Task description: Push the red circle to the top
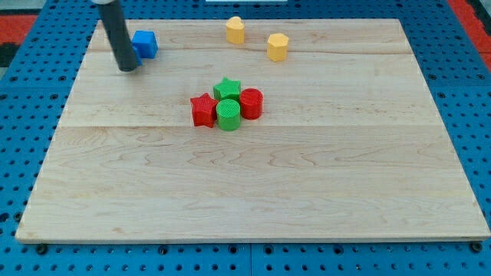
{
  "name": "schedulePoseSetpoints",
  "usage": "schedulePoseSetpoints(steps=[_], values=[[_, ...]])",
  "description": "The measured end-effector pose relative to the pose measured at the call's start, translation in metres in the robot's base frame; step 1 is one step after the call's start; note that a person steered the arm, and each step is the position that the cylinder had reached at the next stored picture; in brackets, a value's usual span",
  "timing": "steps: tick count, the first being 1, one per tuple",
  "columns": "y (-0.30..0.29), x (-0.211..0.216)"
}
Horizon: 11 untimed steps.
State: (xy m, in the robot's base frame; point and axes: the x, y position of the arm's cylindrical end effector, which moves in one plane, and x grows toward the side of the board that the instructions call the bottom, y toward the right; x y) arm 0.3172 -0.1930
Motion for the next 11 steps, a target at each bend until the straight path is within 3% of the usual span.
schedulePoseSetpoints(steps=[1, 2, 3, 4, 5, 6, 7, 9, 11], values=[[0.129, -0.001], [0.179, 0.05], [0.269, 0.074], [0.26, 0.089], [0.307, 0.148], [0.271, 0.154], [0.238, 0.108], [0.216, 0.148], [0.203, 0.049]])
